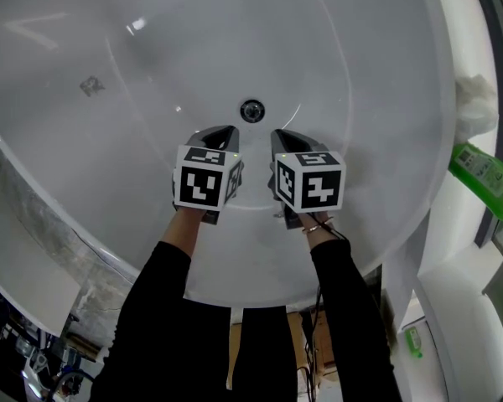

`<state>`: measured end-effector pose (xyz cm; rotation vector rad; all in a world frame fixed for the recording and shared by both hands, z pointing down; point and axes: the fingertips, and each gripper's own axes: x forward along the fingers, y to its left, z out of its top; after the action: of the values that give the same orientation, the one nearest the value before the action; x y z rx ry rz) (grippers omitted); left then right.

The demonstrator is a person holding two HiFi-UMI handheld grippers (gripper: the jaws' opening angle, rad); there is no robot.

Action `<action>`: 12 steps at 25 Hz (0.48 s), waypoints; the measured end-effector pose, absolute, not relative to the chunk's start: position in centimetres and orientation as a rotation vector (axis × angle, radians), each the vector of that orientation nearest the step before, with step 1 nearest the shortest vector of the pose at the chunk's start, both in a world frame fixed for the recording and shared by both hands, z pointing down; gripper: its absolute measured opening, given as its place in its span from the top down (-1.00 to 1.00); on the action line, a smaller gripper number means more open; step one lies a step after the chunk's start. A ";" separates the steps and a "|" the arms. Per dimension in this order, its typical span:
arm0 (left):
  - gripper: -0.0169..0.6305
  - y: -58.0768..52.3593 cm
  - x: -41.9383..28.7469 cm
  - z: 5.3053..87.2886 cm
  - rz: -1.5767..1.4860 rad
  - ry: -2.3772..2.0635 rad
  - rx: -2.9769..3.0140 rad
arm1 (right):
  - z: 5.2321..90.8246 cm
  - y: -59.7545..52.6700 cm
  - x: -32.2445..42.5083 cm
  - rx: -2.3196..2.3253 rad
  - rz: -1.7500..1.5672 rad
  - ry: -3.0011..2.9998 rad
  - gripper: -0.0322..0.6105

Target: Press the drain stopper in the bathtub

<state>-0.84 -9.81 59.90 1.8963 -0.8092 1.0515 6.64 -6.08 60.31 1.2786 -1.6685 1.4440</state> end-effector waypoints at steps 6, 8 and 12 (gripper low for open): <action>0.93 -9.8 -0.4 57.8 1.029 -0.818 1.915 | 58.5 -5.9 6.7 1.272 1.418 -1.685 0.89; 0.93 -9.8 -0.4 57.2 1.024 -0.823 1.921 | 58.0 -5.8 6.6 1.274 1.422 -1.691 0.89; 0.93 -9.8 -0.7 56.4 1.021 -0.832 1.930 | 56.9 -5.4 6.2 1.272 1.432 -1.712 0.89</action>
<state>-0.69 -9.76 56.39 1.9304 -0.8324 1.0209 6.16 -5.44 56.89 1.2724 -1.7117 1.4322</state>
